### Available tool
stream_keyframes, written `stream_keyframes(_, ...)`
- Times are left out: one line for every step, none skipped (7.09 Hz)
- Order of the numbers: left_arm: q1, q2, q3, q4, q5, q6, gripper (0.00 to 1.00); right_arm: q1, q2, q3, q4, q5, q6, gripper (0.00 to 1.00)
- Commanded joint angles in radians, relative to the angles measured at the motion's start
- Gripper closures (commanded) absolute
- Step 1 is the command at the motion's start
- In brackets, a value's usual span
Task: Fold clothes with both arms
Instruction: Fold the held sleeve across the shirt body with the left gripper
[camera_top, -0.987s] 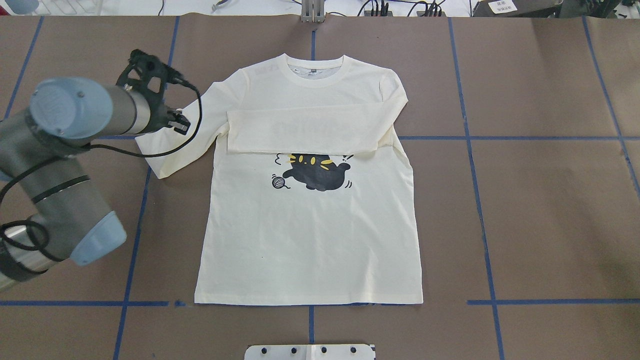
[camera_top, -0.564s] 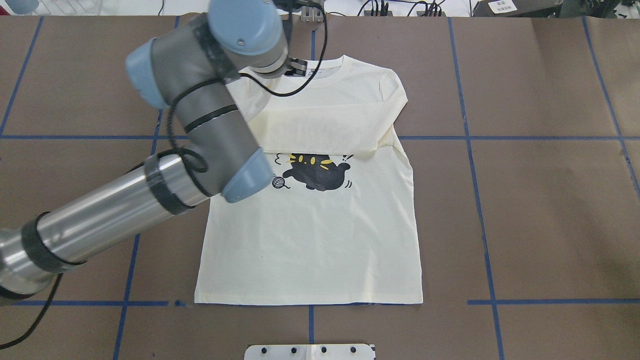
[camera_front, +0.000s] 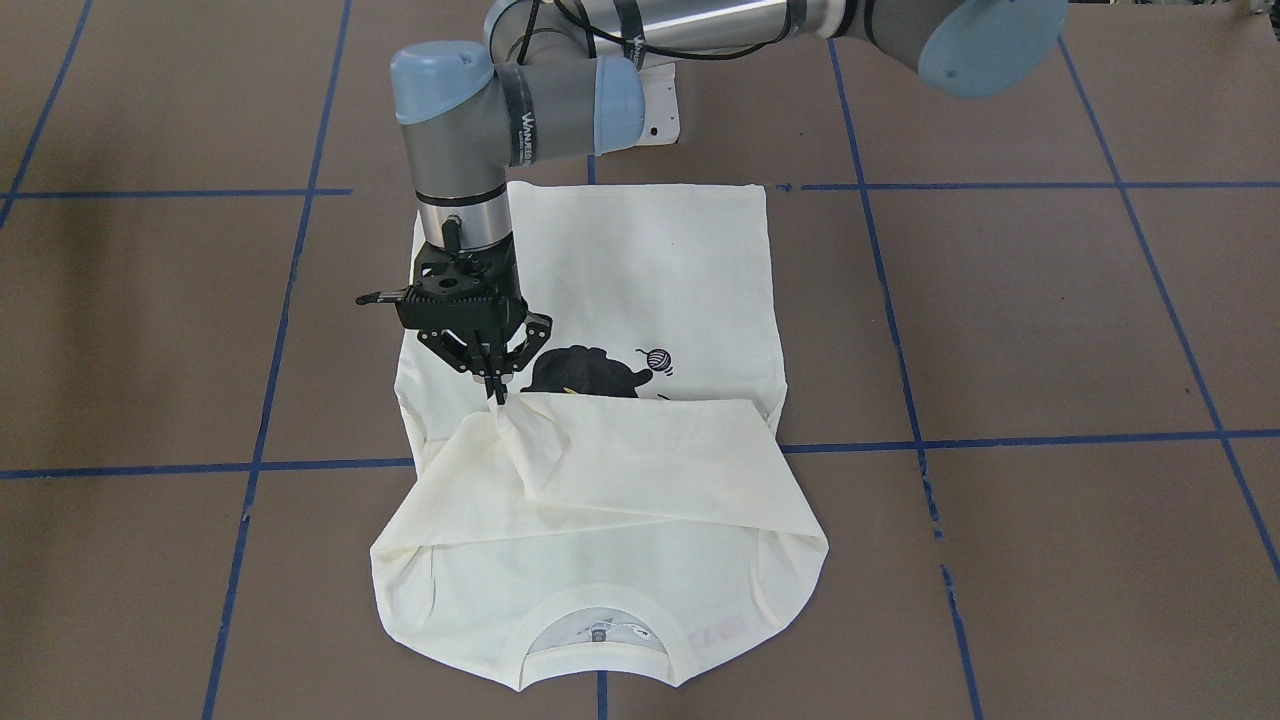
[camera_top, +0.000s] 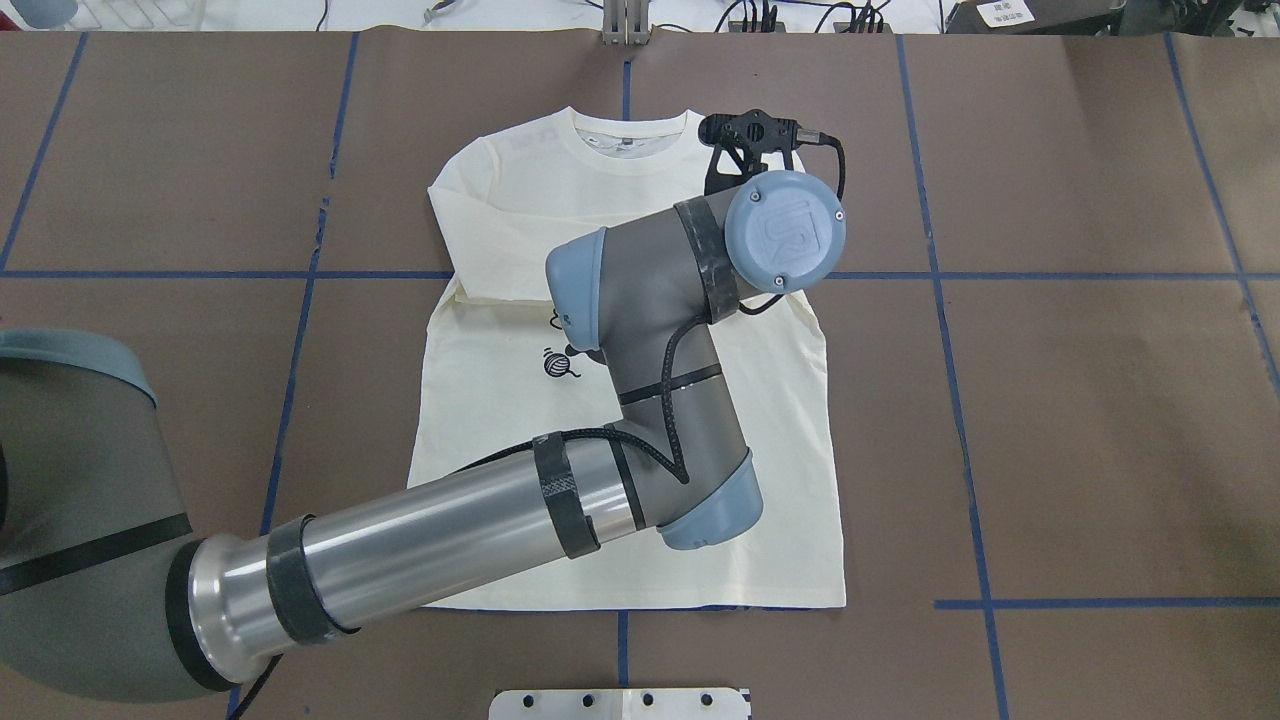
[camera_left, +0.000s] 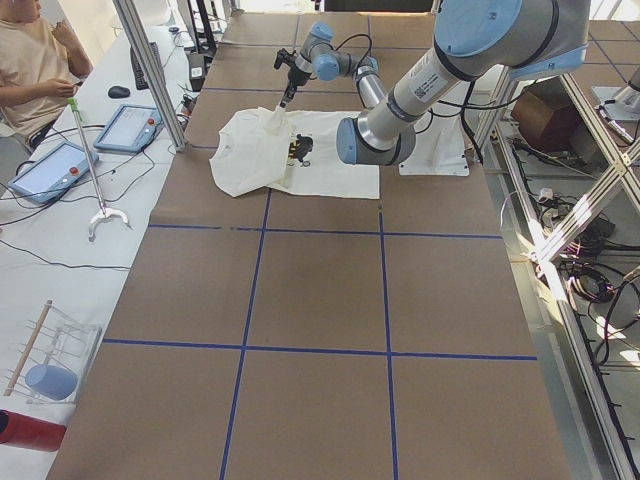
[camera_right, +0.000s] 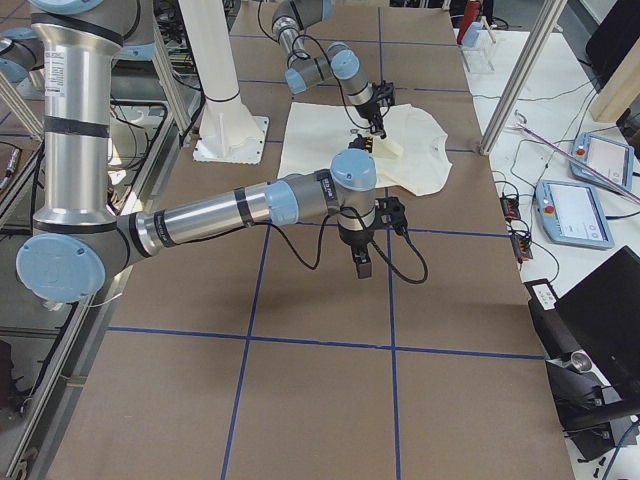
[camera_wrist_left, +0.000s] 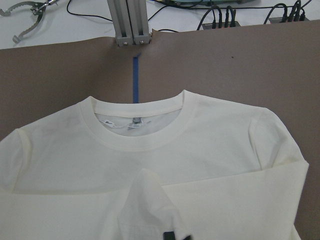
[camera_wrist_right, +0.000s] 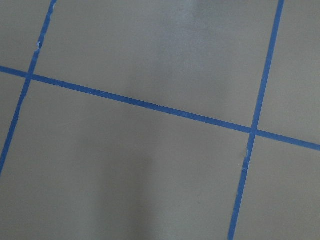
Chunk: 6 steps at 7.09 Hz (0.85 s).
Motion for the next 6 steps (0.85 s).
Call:
stream_keyframes(0.026,-0.031,0.045,-0.066,0.016,-0.002,0.44,0.001,-0.001,0.0,0.0,0.0,0.001,0.0)
stream_keyframes(0.033,-0.036,0.047,-0.15,0.015,-0.011,0.0,0.001,0.001,0.0,0.0,0.0,0.001,0.0)
stream_keyframes(0.038,-0.032,0.059,-0.222,0.015,-0.006,0.0,0.0,0.004,0.0,0.0,0.0,0.002,0.0)
stream_keyframes(0.027,-0.033,0.048,-0.219,-0.026,0.015,0.0,0.0,0.012,0.009,0.006,0.0,0.002,0.0)
stream_keyframes(-0.029,-0.024,0.022,-0.204,-0.183,0.114,0.0,-0.006,0.025,-0.003,0.055,0.0,0.004,0.0)
stream_keyframes(-0.081,0.04,-0.06,-0.162,-0.286,0.209,0.0,-0.019,0.042,-0.012,0.122,0.003,0.01,0.0)
